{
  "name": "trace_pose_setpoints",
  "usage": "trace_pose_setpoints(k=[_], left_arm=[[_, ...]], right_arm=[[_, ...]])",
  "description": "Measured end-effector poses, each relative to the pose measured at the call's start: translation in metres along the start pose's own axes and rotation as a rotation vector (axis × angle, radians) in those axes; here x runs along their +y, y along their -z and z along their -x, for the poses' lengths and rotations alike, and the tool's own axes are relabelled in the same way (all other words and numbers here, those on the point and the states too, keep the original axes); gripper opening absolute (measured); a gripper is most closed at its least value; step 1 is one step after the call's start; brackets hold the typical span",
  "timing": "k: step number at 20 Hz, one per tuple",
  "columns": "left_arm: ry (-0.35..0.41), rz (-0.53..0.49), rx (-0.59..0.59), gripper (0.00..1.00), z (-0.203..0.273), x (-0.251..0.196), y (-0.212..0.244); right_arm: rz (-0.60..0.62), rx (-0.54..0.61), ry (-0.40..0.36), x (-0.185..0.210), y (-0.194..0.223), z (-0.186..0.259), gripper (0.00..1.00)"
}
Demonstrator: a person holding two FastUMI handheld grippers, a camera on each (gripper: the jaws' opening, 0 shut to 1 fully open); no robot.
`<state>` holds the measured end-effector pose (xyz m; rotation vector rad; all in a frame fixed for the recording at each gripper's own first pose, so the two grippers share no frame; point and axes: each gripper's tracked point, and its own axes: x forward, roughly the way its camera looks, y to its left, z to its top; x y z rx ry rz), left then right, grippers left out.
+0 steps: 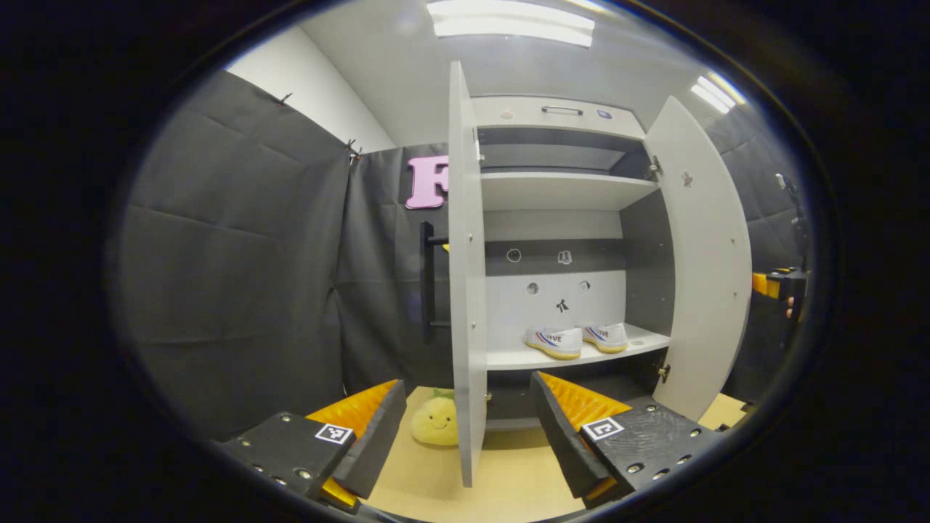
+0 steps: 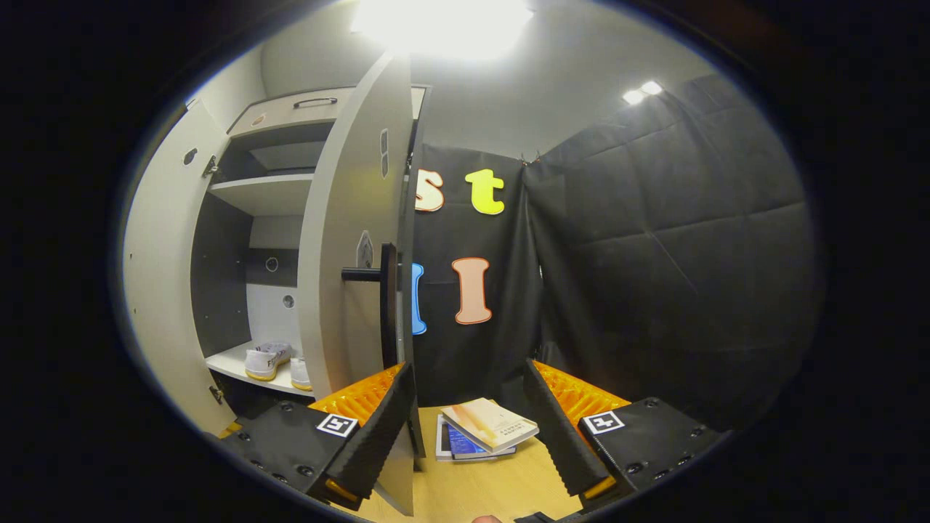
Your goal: Grab one shoe with the right hand and put it into the shoe cabinet, grab the other shoe with the left hand and put it into the shoe cabinet; then close the right door with the right hand and the left door with the left hand.
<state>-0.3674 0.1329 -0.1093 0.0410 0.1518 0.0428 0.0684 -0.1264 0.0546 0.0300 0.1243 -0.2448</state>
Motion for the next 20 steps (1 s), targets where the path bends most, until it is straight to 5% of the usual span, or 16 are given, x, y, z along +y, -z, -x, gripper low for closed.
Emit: trace_pose_setpoints(k=[20], left_arm=[[-0.162, 0.024, 0.055, 0.98, 0.015, 0.075, 0.023]], right_arm=[[-0.004, 0.010, -0.255, 0.118, 0.005, -0.003, 0.97]])
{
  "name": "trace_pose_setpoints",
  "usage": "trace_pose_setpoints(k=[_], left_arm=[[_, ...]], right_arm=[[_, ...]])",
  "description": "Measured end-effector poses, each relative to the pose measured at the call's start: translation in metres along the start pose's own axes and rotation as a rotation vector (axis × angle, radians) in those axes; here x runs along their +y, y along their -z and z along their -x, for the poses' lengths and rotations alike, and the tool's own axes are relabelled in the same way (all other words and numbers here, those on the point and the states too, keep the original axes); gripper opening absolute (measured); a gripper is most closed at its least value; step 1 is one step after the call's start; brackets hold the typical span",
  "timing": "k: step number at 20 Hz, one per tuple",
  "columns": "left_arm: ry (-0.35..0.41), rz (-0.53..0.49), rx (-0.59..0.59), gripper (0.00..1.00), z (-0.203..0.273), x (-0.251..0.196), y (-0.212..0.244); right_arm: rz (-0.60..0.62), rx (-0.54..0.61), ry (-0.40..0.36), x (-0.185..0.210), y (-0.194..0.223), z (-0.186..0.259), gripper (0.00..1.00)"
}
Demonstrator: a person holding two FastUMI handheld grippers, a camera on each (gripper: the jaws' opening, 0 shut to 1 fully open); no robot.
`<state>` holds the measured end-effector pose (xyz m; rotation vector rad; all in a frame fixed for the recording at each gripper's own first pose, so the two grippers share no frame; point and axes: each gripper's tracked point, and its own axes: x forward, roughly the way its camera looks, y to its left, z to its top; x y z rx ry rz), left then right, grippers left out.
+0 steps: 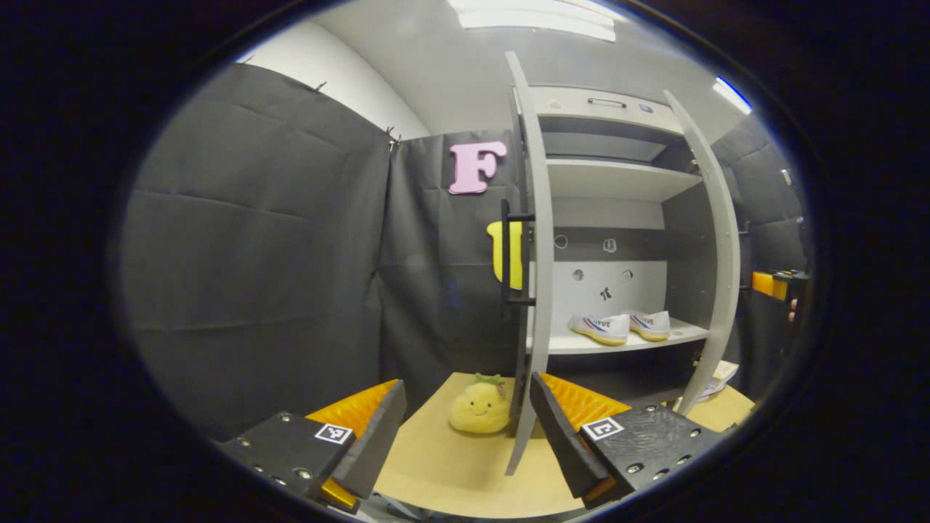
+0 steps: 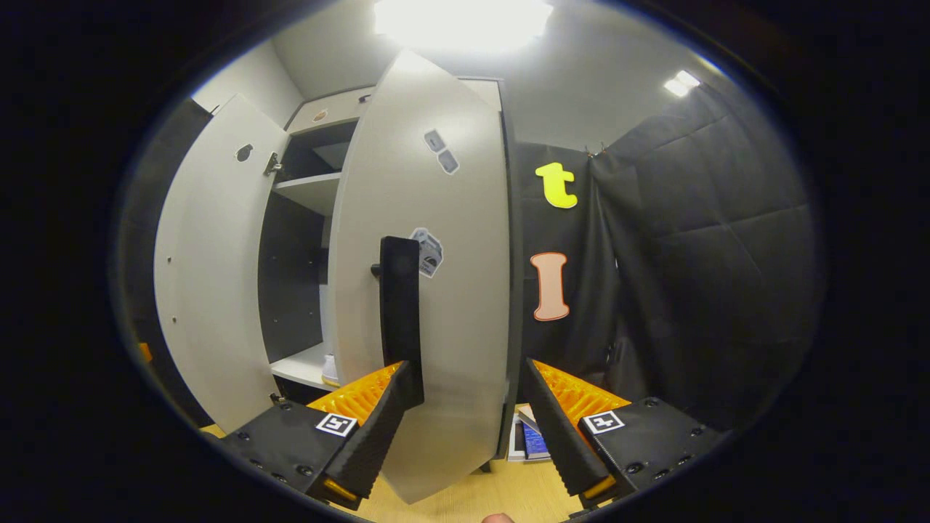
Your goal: Grab one shoe with the right hand and put it into the shoe cabinet, grab the other shoe with the left hand and put it into the shoe cabinet; then close the right door with the right hand and the left door with the left hand.
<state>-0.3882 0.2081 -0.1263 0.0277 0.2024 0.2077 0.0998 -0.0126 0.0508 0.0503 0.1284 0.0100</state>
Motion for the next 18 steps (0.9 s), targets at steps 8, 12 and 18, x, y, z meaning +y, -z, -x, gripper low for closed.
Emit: trace_pose_setpoints(k=[8, 12, 18], left_arm=[[-0.105, 0.002, -0.022, 0.98, -0.059, 0.046, -0.024], [-0.099, 0.000, -0.048, 1.00, -0.089, 0.043, -0.044], [-0.056, -0.005, -0.077, 1.00, -0.113, 0.018, -0.063]], right_arm=[[-0.021, 0.006, 0.013, -0.015, 0.010, 0.020, 0.98], [-0.020, 0.002, 0.043, -0.033, 0.010, 0.031, 0.98], [-0.024, 0.013, 0.089, -0.059, 0.018, 0.043, 0.98]])
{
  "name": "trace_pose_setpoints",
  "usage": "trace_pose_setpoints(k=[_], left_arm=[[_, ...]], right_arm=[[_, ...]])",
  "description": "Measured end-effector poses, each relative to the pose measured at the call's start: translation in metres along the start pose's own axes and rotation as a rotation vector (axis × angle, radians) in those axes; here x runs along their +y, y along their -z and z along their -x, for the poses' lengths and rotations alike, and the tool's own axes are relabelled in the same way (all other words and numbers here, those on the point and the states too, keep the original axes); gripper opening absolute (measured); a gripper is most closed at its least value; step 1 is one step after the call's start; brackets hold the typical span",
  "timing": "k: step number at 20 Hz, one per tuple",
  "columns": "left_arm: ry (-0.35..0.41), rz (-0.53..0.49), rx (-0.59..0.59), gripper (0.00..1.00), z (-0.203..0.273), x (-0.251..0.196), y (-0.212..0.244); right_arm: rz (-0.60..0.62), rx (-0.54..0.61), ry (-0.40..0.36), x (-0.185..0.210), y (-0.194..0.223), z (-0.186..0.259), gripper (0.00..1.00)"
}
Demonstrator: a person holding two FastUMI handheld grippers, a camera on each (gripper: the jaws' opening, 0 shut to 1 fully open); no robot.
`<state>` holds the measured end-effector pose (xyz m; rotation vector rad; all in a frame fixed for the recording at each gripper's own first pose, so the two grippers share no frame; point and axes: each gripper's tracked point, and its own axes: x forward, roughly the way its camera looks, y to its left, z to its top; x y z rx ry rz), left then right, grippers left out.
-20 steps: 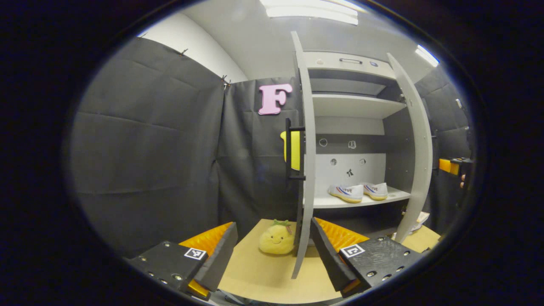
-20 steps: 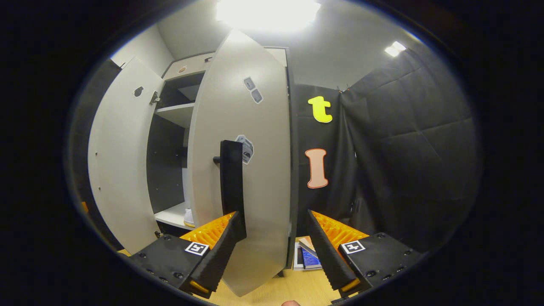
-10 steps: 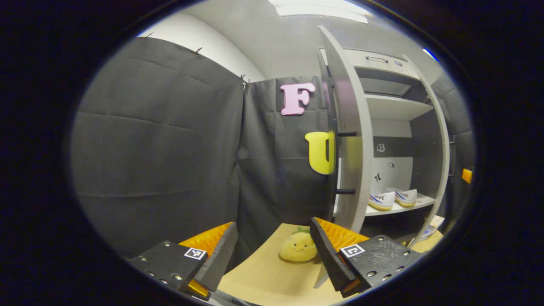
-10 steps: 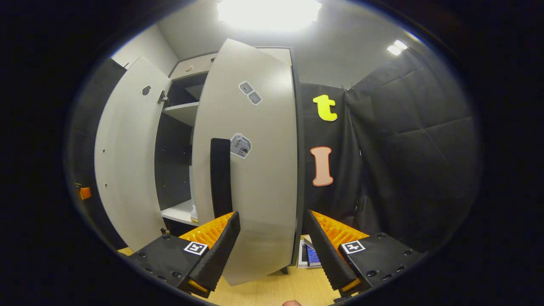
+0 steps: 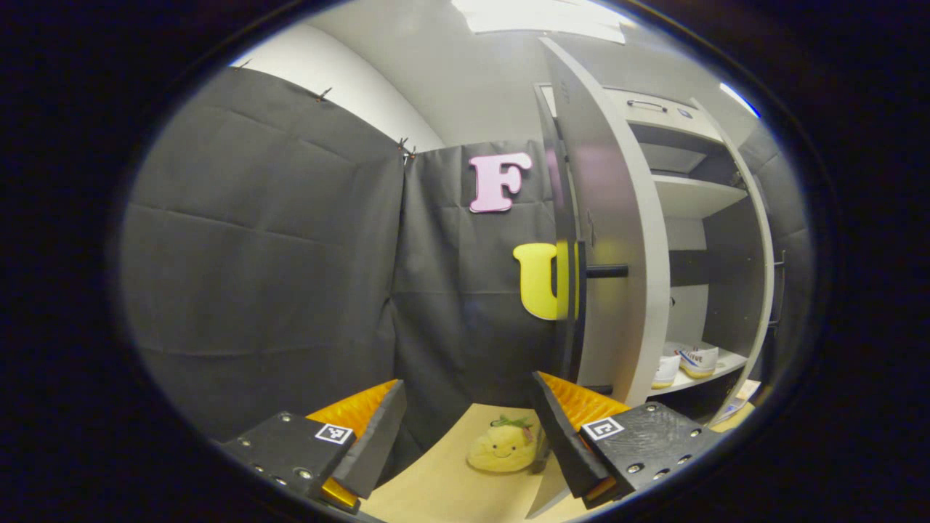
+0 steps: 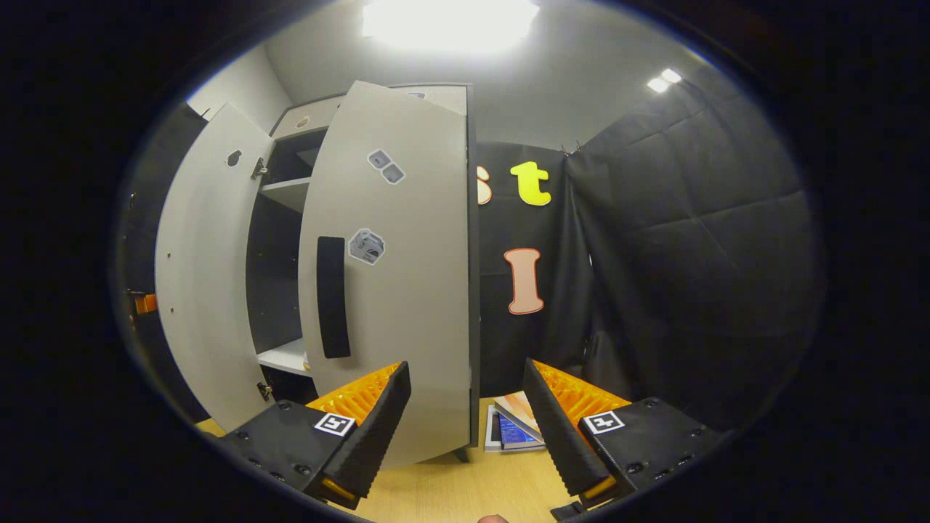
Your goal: Grab one shoe with the right hand and put it into the shoe cabinet, grab the other shoe with the left hand and put it into the shoe cabinet; then close the right door with the right hand and the left door with the left hand.
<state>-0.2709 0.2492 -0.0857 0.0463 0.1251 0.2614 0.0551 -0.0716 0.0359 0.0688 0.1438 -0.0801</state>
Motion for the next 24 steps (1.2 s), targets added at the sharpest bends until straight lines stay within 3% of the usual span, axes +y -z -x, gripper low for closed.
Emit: trace_pose_setpoints(k=[7, 24], left_arm=[[-0.014, -0.076, -0.012, 0.94, -0.001, -0.010, -0.006], [0.021, -0.076, -0.034, 0.94, 0.030, -0.066, -0.013]], right_arm=[[-0.022, 0.028, 0.011, -0.014, 0.015, 0.006, 0.97], [-0.009, 0.038, -0.097, -0.004, 0.026, -0.001, 0.97]])
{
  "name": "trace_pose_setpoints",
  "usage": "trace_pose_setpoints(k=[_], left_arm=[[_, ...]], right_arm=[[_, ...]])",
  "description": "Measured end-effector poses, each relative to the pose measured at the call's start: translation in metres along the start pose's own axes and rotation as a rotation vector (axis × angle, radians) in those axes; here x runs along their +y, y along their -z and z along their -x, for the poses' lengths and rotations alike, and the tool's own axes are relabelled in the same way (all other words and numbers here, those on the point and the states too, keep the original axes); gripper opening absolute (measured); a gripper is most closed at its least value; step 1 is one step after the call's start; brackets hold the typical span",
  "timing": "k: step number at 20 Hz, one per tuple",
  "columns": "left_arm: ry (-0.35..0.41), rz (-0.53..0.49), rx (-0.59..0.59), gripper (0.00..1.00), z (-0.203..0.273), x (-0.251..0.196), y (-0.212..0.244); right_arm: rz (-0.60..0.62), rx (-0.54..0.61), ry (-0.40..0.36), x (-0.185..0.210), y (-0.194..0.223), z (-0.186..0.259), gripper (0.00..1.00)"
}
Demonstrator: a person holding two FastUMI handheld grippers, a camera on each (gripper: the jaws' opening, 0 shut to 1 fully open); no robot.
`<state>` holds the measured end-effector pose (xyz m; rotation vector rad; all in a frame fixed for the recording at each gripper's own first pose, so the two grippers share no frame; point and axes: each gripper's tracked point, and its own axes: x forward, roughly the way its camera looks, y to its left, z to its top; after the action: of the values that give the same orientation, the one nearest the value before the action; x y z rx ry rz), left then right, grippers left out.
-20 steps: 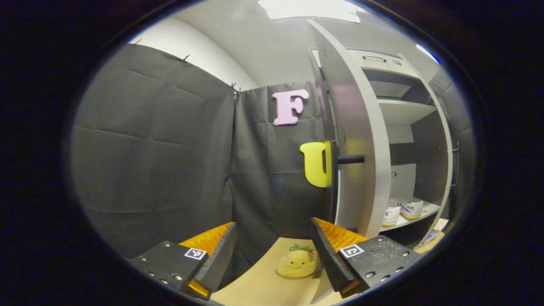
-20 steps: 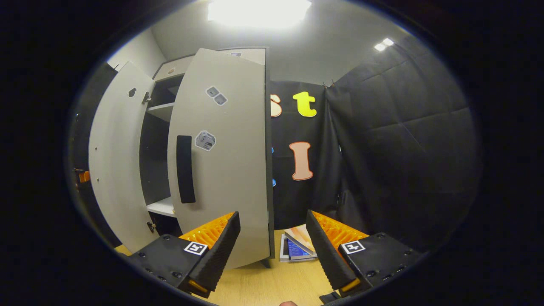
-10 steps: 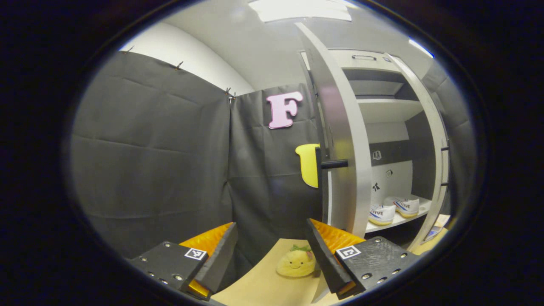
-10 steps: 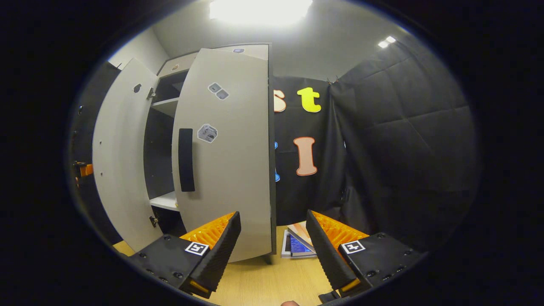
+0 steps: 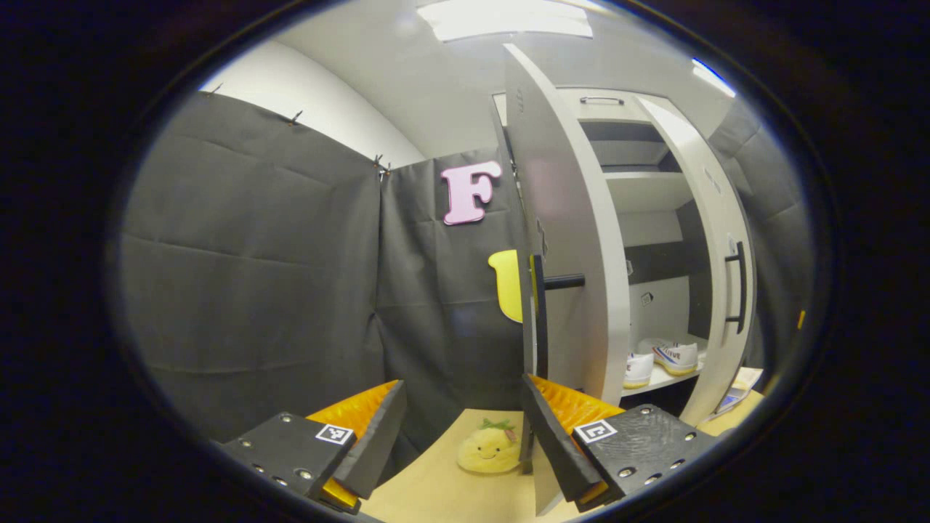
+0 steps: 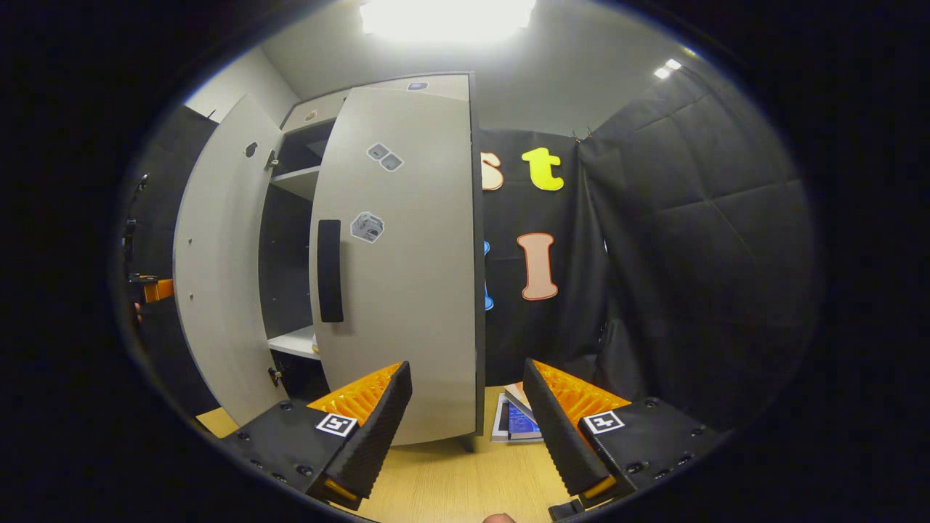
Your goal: Grab one shoe with the right hand and put it into the shoe cabinet, grab the other shoe with the left hand and put it into the shoe cabinet; then close the right door with the right hand and the left door with the left hand.
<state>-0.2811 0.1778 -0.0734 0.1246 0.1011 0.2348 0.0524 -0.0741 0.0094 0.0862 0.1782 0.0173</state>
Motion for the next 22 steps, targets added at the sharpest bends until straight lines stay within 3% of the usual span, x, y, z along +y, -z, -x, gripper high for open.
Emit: trace_pose_setpoints(k=[12, 22], left_arm=[[0.038, 0.020, -0.007, 0.94, 0.003, -0.038, -0.001], [0.143, 0.071, -0.015, 0.94, -0.005, -0.117, -0.004]], right_arm=[[-0.001, 0.006, -0.004, -0.021, 0.004, -0.005, 0.97], [0.000, 0.016, 0.018, -0.060, 0.009, -0.007, 0.97]])
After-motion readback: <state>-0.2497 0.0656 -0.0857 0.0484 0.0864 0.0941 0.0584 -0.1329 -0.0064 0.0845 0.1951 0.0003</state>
